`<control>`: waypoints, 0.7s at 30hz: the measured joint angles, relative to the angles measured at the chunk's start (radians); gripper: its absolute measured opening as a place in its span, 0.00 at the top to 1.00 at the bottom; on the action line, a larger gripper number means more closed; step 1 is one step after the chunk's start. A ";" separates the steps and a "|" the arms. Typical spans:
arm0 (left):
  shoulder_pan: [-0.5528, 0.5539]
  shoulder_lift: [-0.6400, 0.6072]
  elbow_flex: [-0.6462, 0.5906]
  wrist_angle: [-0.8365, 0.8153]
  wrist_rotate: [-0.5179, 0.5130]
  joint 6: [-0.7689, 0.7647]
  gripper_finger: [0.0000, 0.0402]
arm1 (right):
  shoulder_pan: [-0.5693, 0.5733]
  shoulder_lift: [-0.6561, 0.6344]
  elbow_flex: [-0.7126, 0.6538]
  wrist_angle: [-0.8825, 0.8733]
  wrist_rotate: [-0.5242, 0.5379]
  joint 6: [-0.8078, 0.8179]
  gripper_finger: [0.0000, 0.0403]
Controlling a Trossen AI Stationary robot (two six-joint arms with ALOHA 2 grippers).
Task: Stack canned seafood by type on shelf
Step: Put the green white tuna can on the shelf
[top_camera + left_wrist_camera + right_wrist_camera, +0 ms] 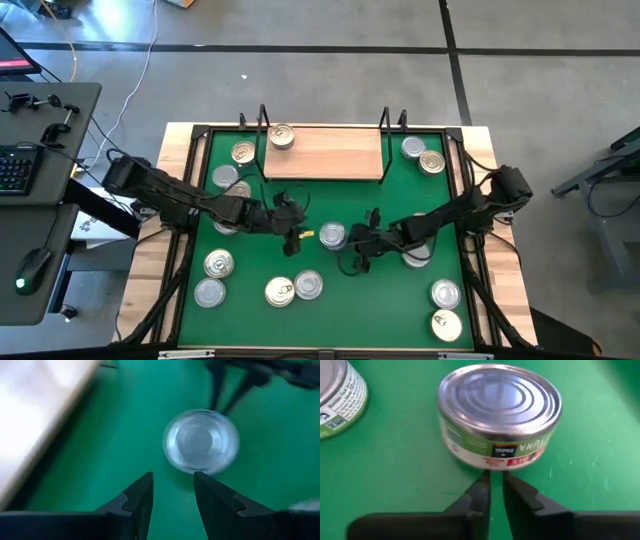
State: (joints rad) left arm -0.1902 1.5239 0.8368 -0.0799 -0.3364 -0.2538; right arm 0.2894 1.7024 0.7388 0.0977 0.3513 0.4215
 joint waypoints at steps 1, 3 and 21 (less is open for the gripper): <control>0.005 0.018 0.000 0.024 0.022 0.016 0.67 | -0.001 -0.001 0.001 0.016 0.002 -0.009 0.84; 0.017 0.062 0.000 0.069 0.050 0.049 0.67 | -0.007 -0.001 0.002 0.038 0.005 -0.023 0.78; 0.144 0.272 0.002 0.274 0.238 0.063 0.86 | -0.024 -0.002 0.004 -0.022 0.008 0.020 0.58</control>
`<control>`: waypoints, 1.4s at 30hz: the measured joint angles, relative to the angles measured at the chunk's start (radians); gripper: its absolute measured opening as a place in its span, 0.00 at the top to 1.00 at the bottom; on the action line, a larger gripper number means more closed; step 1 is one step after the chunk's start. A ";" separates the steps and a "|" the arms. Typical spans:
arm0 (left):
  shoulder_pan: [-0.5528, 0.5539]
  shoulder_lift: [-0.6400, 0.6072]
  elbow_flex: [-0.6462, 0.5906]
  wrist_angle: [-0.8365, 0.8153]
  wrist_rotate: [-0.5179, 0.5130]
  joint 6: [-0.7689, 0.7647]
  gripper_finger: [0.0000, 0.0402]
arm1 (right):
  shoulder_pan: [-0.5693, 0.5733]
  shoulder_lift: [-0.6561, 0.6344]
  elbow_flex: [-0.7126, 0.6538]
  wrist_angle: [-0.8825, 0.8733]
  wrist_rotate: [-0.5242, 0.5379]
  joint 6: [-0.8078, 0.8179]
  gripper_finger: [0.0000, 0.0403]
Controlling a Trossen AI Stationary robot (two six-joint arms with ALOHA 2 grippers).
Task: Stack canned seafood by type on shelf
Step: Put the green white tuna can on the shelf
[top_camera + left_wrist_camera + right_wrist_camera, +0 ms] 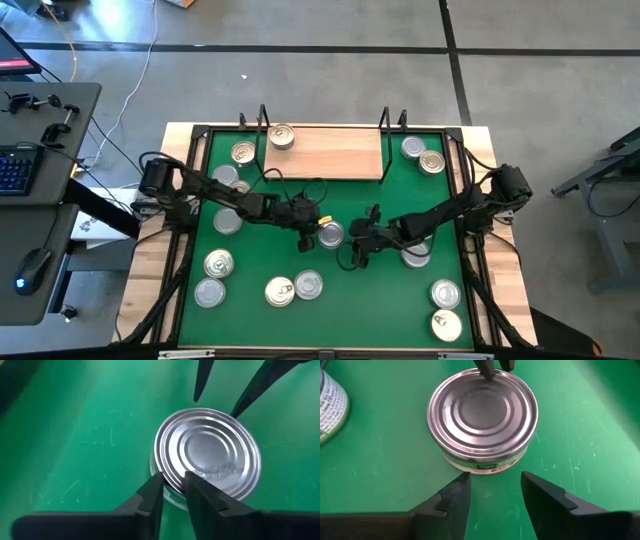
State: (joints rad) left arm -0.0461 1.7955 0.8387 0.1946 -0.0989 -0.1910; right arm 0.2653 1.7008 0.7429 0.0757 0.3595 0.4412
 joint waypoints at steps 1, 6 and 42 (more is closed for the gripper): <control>-0.002 0.002 0.000 0.000 -0.002 -0.001 0.89 | 0.003 0.000 0.000 -0.008 0.001 0.004 0.58; -0.025 0.002 -0.019 0.006 -0.060 -0.004 0.98 | 0.032 -0.043 0.000 -0.084 0.063 0.050 0.58; -0.088 -0.077 -0.205 0.181 -0.165 -0.068 1.00 | 0.056 -0.113 0.002 -0.109 0.138 0.056 0.58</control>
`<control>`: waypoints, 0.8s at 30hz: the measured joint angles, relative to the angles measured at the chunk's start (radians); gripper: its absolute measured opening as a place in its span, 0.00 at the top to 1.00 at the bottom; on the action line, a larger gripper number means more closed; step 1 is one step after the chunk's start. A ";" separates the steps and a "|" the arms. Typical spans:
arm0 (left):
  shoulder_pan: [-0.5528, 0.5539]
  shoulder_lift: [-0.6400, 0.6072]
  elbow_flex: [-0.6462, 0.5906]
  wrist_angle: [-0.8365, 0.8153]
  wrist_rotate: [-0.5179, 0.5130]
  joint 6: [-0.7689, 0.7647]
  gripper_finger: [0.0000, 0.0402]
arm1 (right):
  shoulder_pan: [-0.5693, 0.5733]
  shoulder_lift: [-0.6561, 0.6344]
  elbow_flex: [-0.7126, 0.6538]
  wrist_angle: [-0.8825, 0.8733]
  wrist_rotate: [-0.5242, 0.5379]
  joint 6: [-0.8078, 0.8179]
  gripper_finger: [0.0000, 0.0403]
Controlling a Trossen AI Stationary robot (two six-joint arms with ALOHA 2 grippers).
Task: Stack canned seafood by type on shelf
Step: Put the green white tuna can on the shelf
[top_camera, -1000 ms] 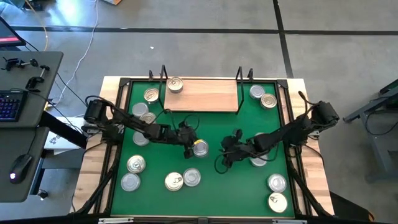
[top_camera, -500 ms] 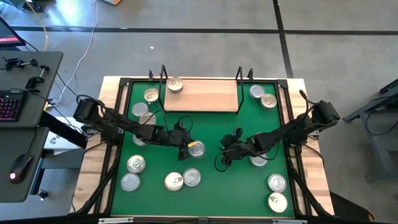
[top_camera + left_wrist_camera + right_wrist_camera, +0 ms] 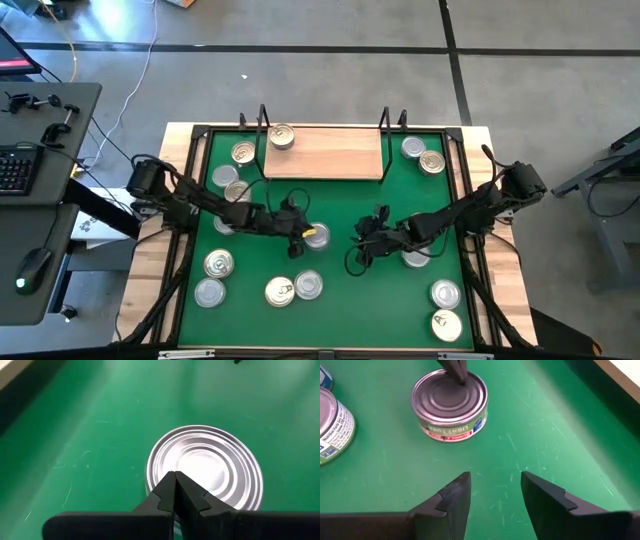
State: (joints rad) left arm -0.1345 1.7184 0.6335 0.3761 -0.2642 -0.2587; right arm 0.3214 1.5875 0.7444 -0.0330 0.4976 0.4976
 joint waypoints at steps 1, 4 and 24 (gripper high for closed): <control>0.003 0.000 -0.027 0.044 0.001 -0.008 1.00 | 0.000 0.000 0.000 0.000 0.000 -0.001 0.58; 0.018 -0.001 -0.109 0.188 0.012 -0.042 1.00 | 0.000 0.000 0.000 0.000 -0.001 -0.004 0.58; 0.018 -0.047 -0.131 0.252 0.024 -0.098 1.00 | -0.001 0.000 0.000 0.016 -0.003 -0.008 0.58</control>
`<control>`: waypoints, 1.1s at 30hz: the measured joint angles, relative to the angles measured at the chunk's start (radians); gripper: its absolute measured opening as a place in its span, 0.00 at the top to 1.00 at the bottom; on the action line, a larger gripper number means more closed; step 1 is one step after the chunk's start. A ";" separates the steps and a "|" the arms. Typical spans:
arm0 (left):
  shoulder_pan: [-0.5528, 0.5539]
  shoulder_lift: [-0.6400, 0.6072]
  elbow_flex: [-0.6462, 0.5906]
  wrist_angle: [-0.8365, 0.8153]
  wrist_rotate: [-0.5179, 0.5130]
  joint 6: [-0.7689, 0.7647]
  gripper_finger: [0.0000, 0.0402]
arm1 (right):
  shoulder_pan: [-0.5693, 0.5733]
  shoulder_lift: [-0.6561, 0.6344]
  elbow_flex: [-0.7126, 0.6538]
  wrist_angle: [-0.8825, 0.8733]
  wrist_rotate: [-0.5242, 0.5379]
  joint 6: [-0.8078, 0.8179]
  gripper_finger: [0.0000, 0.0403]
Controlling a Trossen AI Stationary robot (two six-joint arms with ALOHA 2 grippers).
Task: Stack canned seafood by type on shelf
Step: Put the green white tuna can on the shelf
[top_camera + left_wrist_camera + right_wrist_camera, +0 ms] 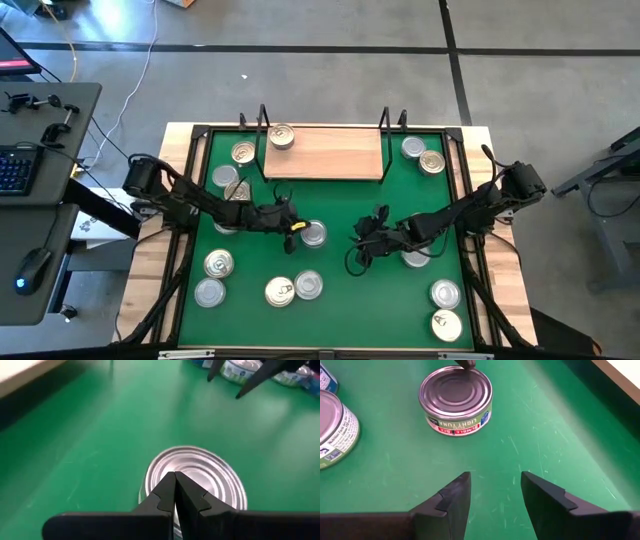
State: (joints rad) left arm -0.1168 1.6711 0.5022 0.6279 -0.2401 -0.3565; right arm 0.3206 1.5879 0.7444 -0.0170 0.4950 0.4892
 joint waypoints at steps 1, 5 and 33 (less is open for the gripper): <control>-0.004 -0.006 0.000 -0.018 -0.011 0.000 1.00 | 0.000 0.000 0.000 0.000 0.000 0.000 0.58; -0.016 -0.032 0.000 -0.091 -0.047 -0.022 1.00 | 0.000 0.000 0.000 0.000 0.000 0.000 0.58; -0.036 -0.037 -0.032 -0.189 -0.102 -0.068 1.00 | 0.000 0.000 0.000 0.000 0.000 -0.004 0.58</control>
State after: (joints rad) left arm -0.1528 1.6341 0.4705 0.4387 -0.3419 -0.4241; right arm 0.3206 1.5879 0.7444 -0.0174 0.4946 0.4855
